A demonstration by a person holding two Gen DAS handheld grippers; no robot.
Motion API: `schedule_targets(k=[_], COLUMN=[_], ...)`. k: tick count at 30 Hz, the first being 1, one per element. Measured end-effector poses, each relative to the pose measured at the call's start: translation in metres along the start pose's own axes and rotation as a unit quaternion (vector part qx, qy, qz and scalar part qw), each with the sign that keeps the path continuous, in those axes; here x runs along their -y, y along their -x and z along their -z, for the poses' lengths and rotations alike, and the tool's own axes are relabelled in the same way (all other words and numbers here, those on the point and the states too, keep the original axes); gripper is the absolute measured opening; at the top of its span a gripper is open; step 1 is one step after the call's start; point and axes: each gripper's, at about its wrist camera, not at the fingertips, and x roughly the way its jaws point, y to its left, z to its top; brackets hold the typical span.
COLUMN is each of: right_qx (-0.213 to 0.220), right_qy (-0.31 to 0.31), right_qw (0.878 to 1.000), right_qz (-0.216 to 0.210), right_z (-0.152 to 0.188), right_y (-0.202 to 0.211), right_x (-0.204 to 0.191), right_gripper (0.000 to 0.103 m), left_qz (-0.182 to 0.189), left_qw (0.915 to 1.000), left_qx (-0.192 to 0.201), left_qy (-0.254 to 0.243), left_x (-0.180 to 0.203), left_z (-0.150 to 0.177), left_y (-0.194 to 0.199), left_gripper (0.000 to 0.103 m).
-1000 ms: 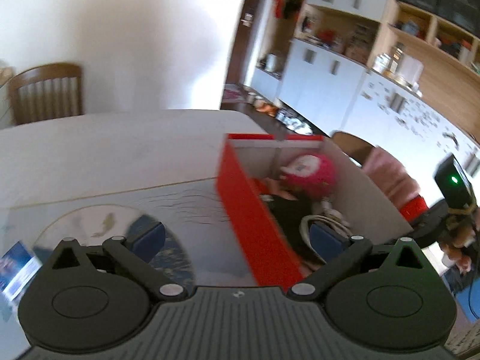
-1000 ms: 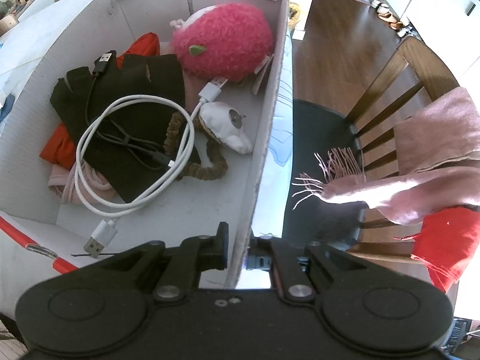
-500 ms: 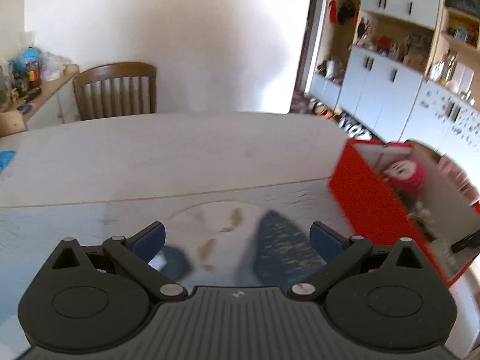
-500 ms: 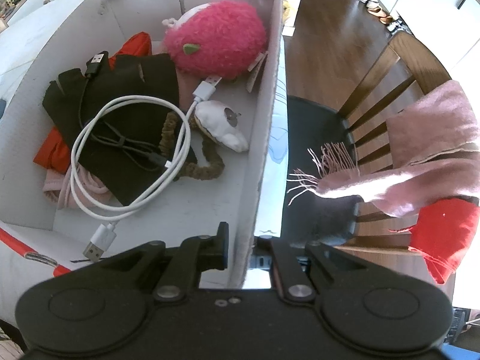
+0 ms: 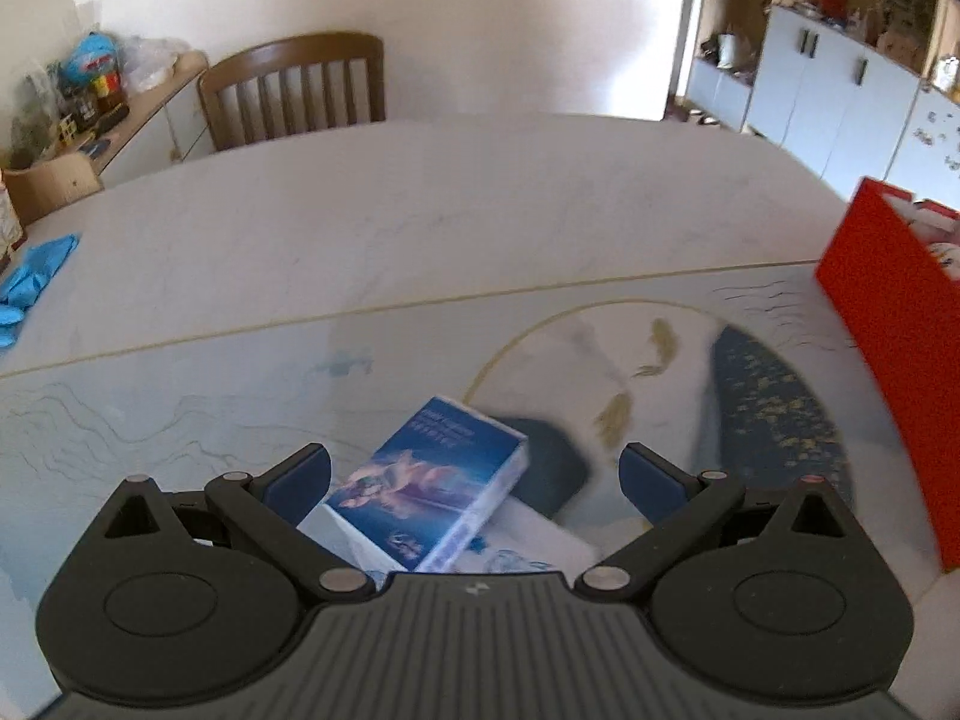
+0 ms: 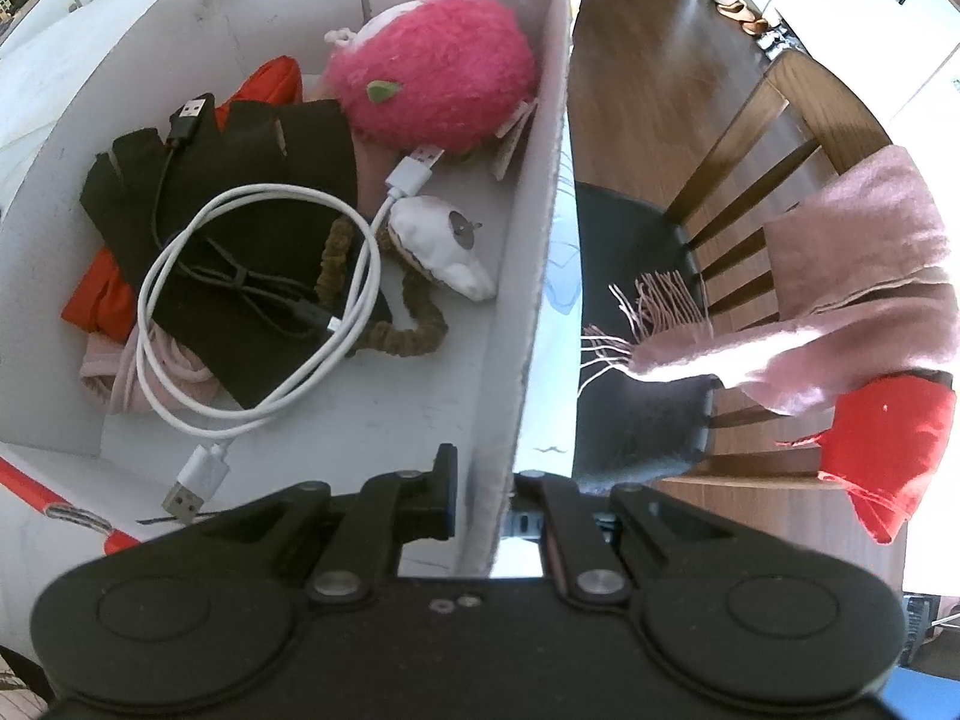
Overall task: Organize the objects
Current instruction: 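Close the left gripper around the blue tissue pack, then lift the blue tissue pack with the left gripper toward the box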
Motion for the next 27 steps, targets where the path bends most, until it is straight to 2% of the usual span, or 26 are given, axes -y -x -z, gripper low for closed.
schedule_targets(k=[5, 10, 12, 14, 21, 27], right_qx=[-0.007, -0.010, -0.011, -0.012, -0.013, -0.010], right_qy=[-0.008, -0.016, -0.017, -0.019, -0.021, -0.022], right_qw=[1.000, 1.000, 1.000, 1.000, 1.000, 1.000], right_qz=[0.006, 0.009, 0.010, 0.010, 0.010, 0.008], right_z=[0.001, 0.002, 0.001, 0.001, 0.001, 0.002], right_y=[-0.006, -0.008, -0.009, -0.010, -0.012, -0.012], right_x=[0.000, 0.000, 0.000, 0.000, 0.001, 0.001], right_gripper=[0.008, 0.009, 0.008, 0.008, 0.008, 0.008], left_qz=[0.005, -0.008, -0.006, -0.008, -0.006, -0.030], left_qw=[0.9997, 0.9991, 0.9992, 0.9990, 0.9990, 0.9986], left_qx=[-0.024, -0.039, -0.040, -0.044, -0.039, -0.030], left_qy=[-0.003, -0.013, -0.005, -0.007, -0.020, -0.031], left_x=[-0.007, -0.010, -0.014, -0.015, -0.013, -0.006], left_z=[0.003, 0.005, 0.006, 0.006, 0.007, 0.005], left_y=[-0.020, -0.034, -0.036, -0.038, -0.037, -0.031], left_gripper=[0.103, 0.102, 0.097, 0.084, 0.078, 0.074])
